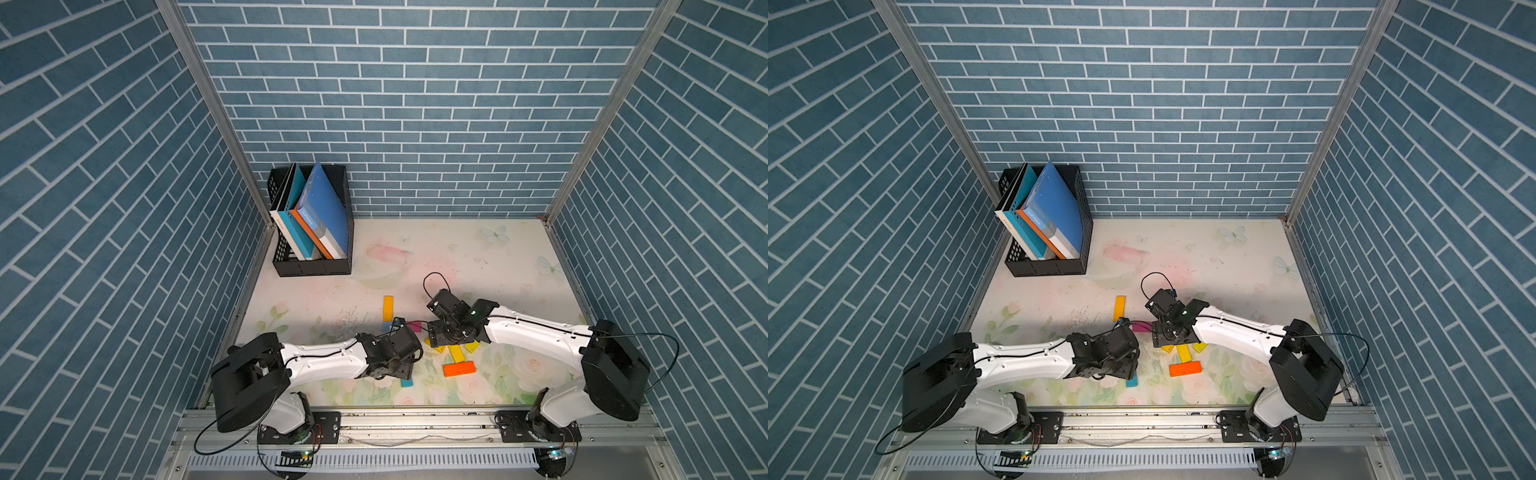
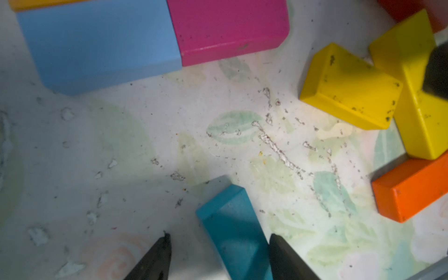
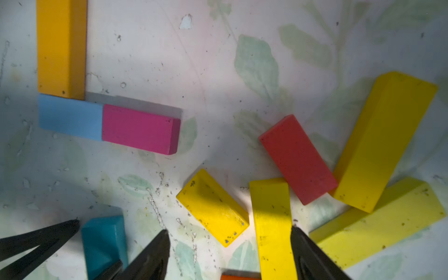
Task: Assemble the letter h with building blocks
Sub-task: Move the building block to the center of the board.
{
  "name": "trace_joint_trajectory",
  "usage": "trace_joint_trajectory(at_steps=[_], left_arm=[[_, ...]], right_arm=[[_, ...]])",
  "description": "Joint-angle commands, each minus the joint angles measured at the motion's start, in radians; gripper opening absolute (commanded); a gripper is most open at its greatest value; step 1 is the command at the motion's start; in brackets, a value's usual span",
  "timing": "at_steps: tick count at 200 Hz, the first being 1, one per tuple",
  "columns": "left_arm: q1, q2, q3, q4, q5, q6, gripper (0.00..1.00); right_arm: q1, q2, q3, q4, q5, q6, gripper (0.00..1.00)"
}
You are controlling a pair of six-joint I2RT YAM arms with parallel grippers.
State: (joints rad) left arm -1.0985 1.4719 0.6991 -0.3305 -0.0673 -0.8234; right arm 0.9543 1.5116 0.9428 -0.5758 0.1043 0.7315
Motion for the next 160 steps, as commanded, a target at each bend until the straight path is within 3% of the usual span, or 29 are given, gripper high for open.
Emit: trace_joint_trajectory(at_steps=[1,20,51,77,99,138,160], left_arm=[[-0.003,0.036,-0.010,-0.069,-0.042,-0.024,0.60],[-0.001,0.026,-0.013,-0.105,-0.076,-0.031,0.51],[0.018,-0.027,-0.033,-0.138,-0.104,-0.036,0.51],[0.069,-0.073,-0.069,-0.145,-0.100,-0.017,0.66],[0.074,-0.101,-0.076,-0.131,-0.081,-0.001,0.70],[0.074,-0.060,-0.064,-0.106,-0.011,0.026,0.57],[0.075,-0.052,-0.067,-0.092,0.014,0.034,0.42]], right_arm=[[0.017,0.030,0.036,-0.015,0.008,-0.073,0.76],[0.021,0.052,0.051,0.010,-0.017,-0.090,0.73],[0.023,0.109,0.077,0.027,-0.035,-0.105,0.72],[0.024,0.149,0.094,0.023,-0.038,-0.104,0.70],[0.024,0.123,0.094,0.026,-0.036,-0.086,0.70],[0.024,0.056,0.067,0.018,-0.023,-0.035,0.68],[0.024,0.019,0.037,0.011,-0.010,-0.014,0.68]])
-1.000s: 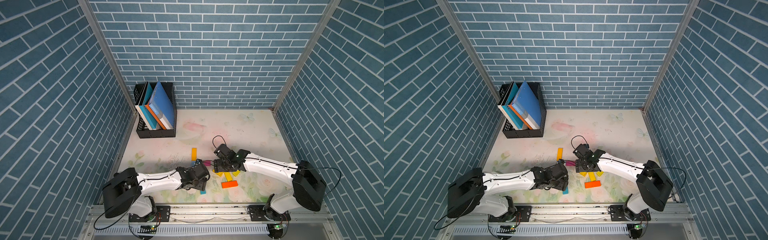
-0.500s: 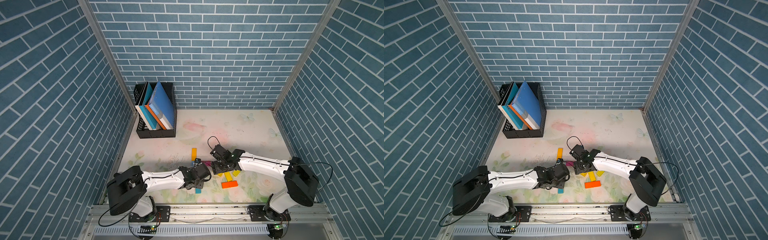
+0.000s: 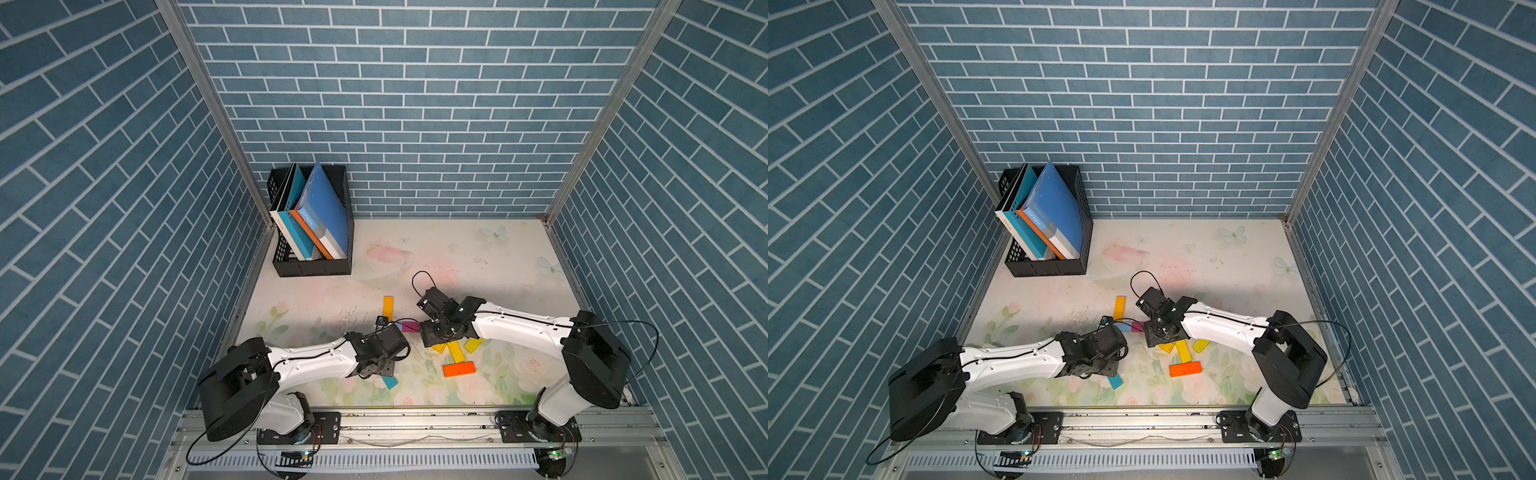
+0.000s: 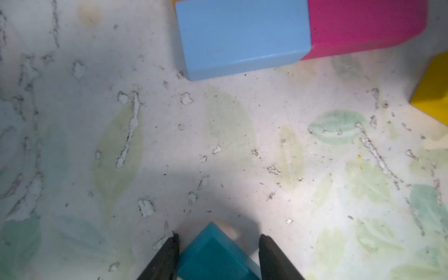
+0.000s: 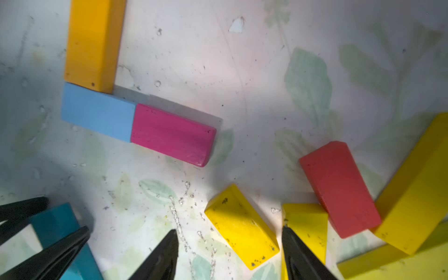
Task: Assemble the letter h with building blocks
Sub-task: Move the building block to the center of the board.
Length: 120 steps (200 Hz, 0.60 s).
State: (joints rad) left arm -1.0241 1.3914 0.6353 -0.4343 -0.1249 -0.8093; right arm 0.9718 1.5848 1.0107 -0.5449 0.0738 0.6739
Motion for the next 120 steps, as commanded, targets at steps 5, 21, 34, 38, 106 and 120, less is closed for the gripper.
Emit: trace_joint_trajectory(at_steps=[5,21,34,38,106,120], left_arm=[[-0.001,0.029,-0.003,0.011,0.070,0.019,0.40],[0.001,0.033,0.005,0.006,0.051,0.018,0.36],[0.010,0.044,0.021,-0.003,0.035,0.021,0.38],[0.013,0.048,0.029,-0.011,0.029,0.022,0.41],[-0.077,-0.066,0.013,-0.109,0.052,-0.040,0.68],[-0.094,-0.078,-0.021,-0.118,0.066,-0.060,0.65]], right_arm=[[0.006,-0.060,-0.036,-0.022,0.026,0.048,0.68],[0.005,-0.078,-0.048,-0.031,0.039,0.061,0.65],[0.007,-0.086,-0.060,-0.030,0.041,0.071,0.64],[0.006,-0.088,-0.060,-0.030,0.041,0.074,0.64],[0.007,-0.141,-0.087,-0.028,0.044,0.098,0.66],[0.006,-0.141,-0.090,-0.022,0.044,0.101,0.66]])
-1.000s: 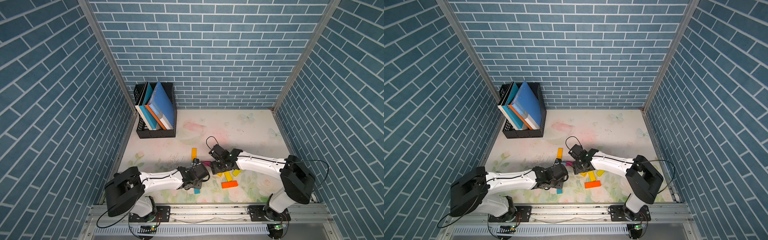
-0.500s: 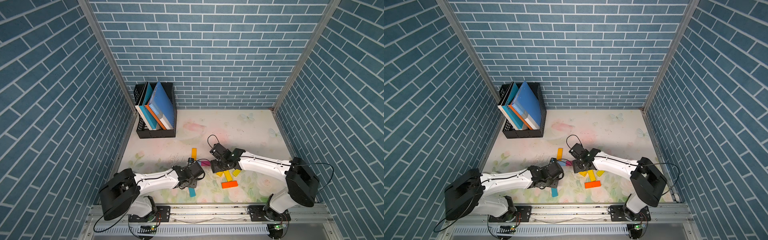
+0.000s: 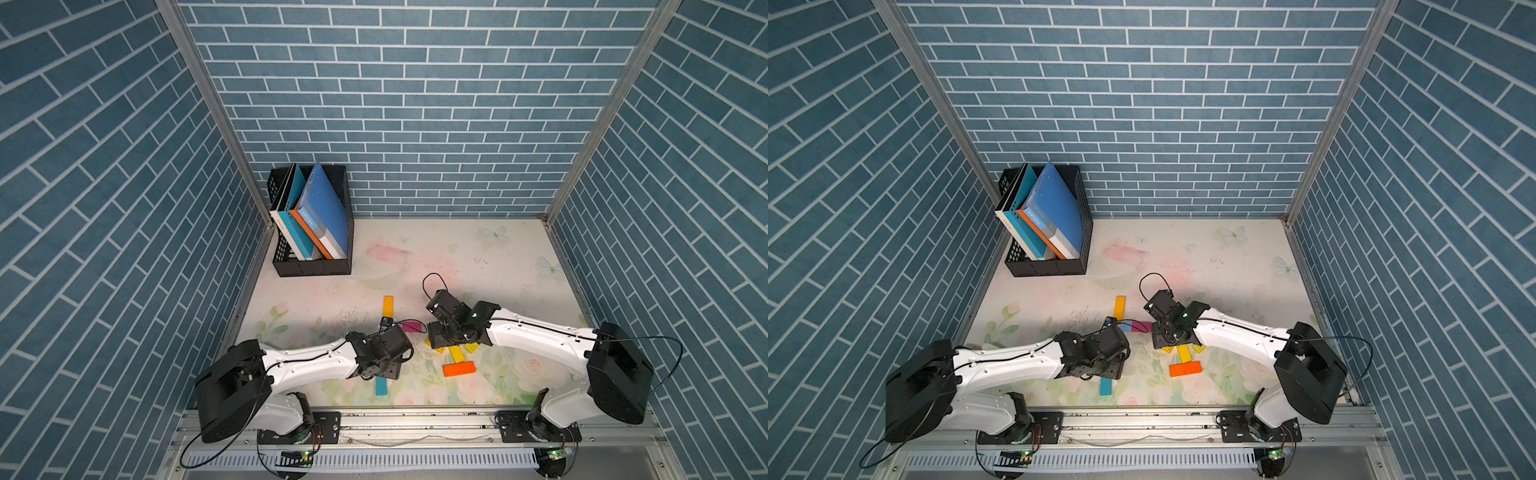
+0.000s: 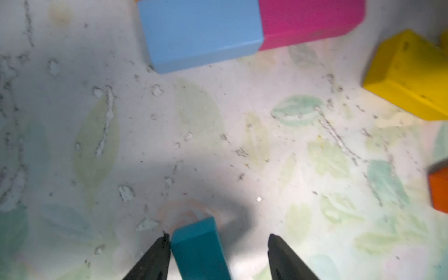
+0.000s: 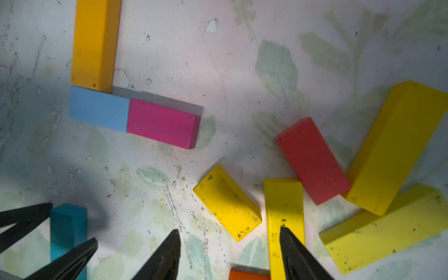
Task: Assemble the letter h with building blocks
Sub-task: Move the building block to the center of the board, then pick up the building block from the center of the board.
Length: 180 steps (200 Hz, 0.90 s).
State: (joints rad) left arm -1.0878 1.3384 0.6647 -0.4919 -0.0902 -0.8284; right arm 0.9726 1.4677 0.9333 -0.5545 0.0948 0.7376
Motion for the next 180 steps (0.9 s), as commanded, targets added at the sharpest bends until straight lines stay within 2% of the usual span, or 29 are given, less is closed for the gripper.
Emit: trace_joint_trajectory(at_steps=[1,33,59,72,93,107,139,145,158,167,180], left_arm=[[-0.031,-0.026,-0.053,-0.059,0.032,-0.043,0.64],[-0.038,-0.036,-0.110,-0.028,0.050,-0.066,0.53],[-0.034,0.004,-0.087,-0.014,0.011,-0.055,0.44],[-0.022,0.037,-0.057,-0.017,-0.016,-0.039,0.34],[0.036,0.078,-0.018,-0.001,-0.027,-0.008,0.24],[0.090,0.085,0.004,0.020,-0.020,0.008,0.23],[0.151,0.092,0.054,0.032,-0.018,0.013,0.24],[0.153,0.095,0.056,0.036,-0.018,0.012,0.31],[0.154,0.104,0.059,0.048,-0.007,0.015,0.57],[0.154,0.111,0.062,0.053,-0.001,0.017,0.62],[0.154,0.114,0.062,0.056,0.008,0.012,0.63]], right_arm=[[0.005,-0.024,-0.013,-0.012,0.022,0.037,0.66],[0.006,-0.036,-0.034,0.005,0.025,0.054,0.66],[0.005,-0.044,-0.036,0.015,0.025,0.066,0.66],[0.006,-0.050,-0.034,0.021,0.025,0.070,0.66],[0.006,-0.056,-0.040,0.030,0.026,0.078,0.65],[0.005,-0.056,-0.044,0.035,0.025,0.084,0.65],[0.006,-0.073,-0.059,0.050,0.012,0.101,0.64],[0.006,-0.082,-0.063,0.051,0.011,0.104,0.64],[0.005,-0.104,-0.070,0.051,0.015,0.109,0.64],[0.005,-0.117,-0.072,0.048,0.017,0.111,0.64],[0.006,-0.131,-0.071,0.047,0.017,0.115,0.64]])
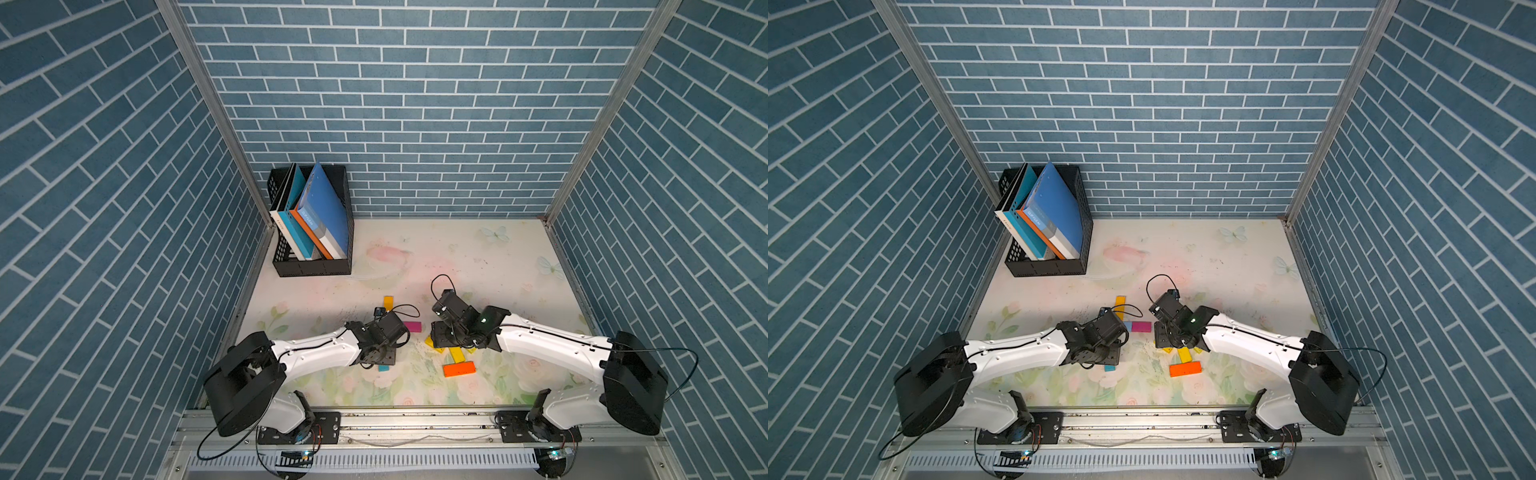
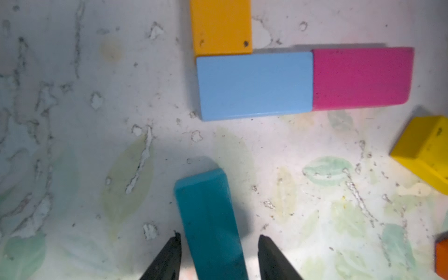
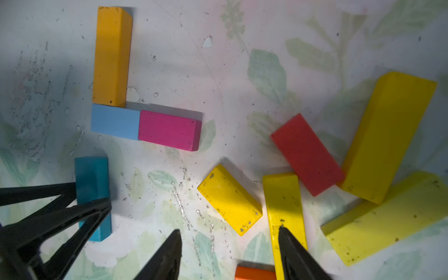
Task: Assemble the letter h with building blocks
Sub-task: Pick up the building block from the center of the board, then place the building block at the center of the board, then assemble the building block at the center of the board.
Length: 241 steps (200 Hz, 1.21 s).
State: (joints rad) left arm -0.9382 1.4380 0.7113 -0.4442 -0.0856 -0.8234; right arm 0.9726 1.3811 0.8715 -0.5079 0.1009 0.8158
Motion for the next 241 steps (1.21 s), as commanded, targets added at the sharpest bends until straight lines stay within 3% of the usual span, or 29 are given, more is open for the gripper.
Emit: trace_joint_trajectory(at_steps=[1,59,152,241], left_arm=[[0.004,0.014,0.016,0.009,0.004,0.007,0.63],[0.004,-0.051,-0.002,-0.011,0.000,0.000,0.61],[0.001,-0.184,-0.038,-0.062,0.004,-0.040,0.69],[0.001,-0.086,0.061,-0.060,0.001,0.004,0.72]], right_arm=[[0.006,-0.045,-0.008,0.000,0.011,0.038,0.64],[0.006,-0.066,0.009,-0.018,0.014,0.040,0.64],[0.004,-0.026,0.083,-0.021,0.048,0.063,0.65],[-0.002,-0.034,0.120,-0.054,0.083,0.081,0.65]])
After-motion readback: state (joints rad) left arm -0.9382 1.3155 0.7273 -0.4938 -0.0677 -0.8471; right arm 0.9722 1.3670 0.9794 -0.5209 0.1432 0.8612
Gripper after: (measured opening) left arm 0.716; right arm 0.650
